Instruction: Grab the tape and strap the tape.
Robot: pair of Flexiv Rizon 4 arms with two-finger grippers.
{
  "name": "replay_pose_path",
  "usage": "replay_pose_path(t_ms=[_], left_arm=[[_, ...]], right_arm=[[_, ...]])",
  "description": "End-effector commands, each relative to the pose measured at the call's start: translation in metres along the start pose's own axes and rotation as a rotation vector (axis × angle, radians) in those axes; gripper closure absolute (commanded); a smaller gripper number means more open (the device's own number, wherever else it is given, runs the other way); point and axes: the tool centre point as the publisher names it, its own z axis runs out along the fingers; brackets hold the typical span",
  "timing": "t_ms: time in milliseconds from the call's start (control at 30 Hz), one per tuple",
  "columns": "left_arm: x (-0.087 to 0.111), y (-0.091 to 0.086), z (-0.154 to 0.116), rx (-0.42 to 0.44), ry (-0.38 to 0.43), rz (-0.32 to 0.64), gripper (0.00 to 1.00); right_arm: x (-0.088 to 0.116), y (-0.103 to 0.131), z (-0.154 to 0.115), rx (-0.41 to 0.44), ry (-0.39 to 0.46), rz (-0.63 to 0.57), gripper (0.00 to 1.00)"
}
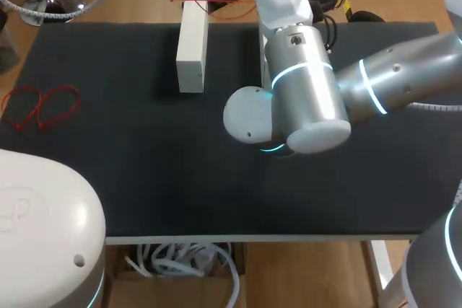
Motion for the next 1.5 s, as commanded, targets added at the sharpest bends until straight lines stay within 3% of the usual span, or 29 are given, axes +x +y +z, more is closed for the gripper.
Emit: replay_pose_path(t_ms=[33,467,700,933,1067,1333,1500], left_arm=[[-0.001,-0.001,-0.001,-0.004,0.004,-0.001,1.0],[-0.001,-0.001,-0.001,-0.004,0.004,-0.001,1.0],[-0.001,-0.001,-0.001,-0.004,0.004,-0.001,1.0],[-0.001,-0.001,-0.001,-0.004,0.004,-0.001,1.0],[-0.001,-0.001,-0.001,-0.004,0.004,-0.001,1.0],[-0.001,-0.001,-0.001,-0.004,0.004,-0.001,1.0],[-0.001,-0.001,-0.001,-0.004,0.004,-0.001,1.0]], right_arm=[[-0.002,0.003,0.001,0.006,0.006,0.0,1.0],[-0.003,0.005,0.002,0.007,0.009,-0.033,1.0],[-0.008,0.003,-0.008,0.055,-0.037,-0.262,1.0],[0.002,-0.001,-0.016,0.106,-0.068,-0.546,1.0],[0.016,0.003,-0.015,0.07,-0.067,-0.712,1.0],[0.034,0.016,-0.021,0.006,-0.071,-0.83,1.0],[0.039,0.023,-0.024,-0.052,-0.02,-0.968,1.0]])
